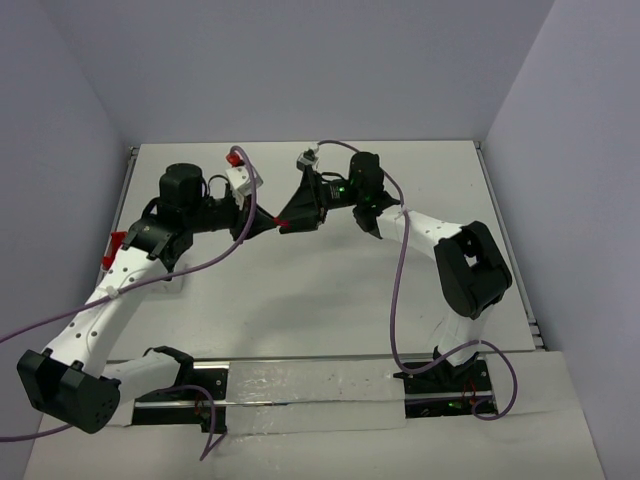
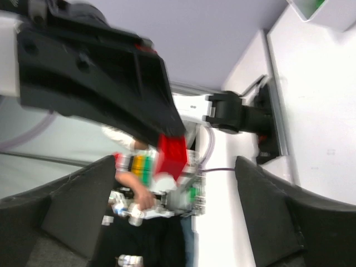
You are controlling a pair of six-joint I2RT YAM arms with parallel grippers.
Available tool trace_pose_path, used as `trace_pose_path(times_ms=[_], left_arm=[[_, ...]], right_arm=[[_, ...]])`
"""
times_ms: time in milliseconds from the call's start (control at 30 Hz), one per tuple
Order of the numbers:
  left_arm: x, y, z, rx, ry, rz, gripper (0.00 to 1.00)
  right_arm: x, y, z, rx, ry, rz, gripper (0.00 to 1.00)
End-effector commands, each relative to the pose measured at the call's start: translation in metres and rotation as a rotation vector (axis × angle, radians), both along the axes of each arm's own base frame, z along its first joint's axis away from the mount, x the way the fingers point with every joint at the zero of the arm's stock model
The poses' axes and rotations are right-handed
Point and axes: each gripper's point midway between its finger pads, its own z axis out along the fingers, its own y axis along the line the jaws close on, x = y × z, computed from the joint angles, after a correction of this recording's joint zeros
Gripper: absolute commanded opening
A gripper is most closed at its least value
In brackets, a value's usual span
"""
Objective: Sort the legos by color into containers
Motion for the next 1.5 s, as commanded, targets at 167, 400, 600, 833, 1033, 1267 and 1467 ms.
trace_pose_path(times_ms=[167,400,600,833,1033,1267,1467], left_arm=[[0.005,0.067,-0.013,0.093,0.086,0.229,0.00],[0.013,0.145,-0.051,0.353,0.211,0.551,0.00],[0.005,0.216,-0.073,0.587,0.325,0.839,0.00],[-0.001,0.269,-0.058,0.785,0.343,0.972,0.00],[0.003,0.292,-0.032,0.911,0.284,0.965,0.00],[0.001,0.318,-0.019,1.025,0.292,0.958,0.00],[-0.003,0.338,-0.029,1.029,0.313,0.972,0.00]], right_arm=[[0.039,-0.024,0.013,0.008,-0.070,-0.105,1.00],[0.074,-0.046,-0.022,-0.203,-0.219,-0.246,1.00],[0.079,-0.057,-0.036,-0.341,-0.303,-0.267,1.00],[0.080,-0.055,-0.038,-0.342,-0.301,-0.250,0.99],[0.082,-0.052,-0.040,-0.350,-0.303,-0.241,0.99],[0.081,-0.050,-0.046,-0.378,-0.318,-0.229,0.99],[0.084,-0.052,-0.057,-0.418,-0.318,-0.219,0.98]])
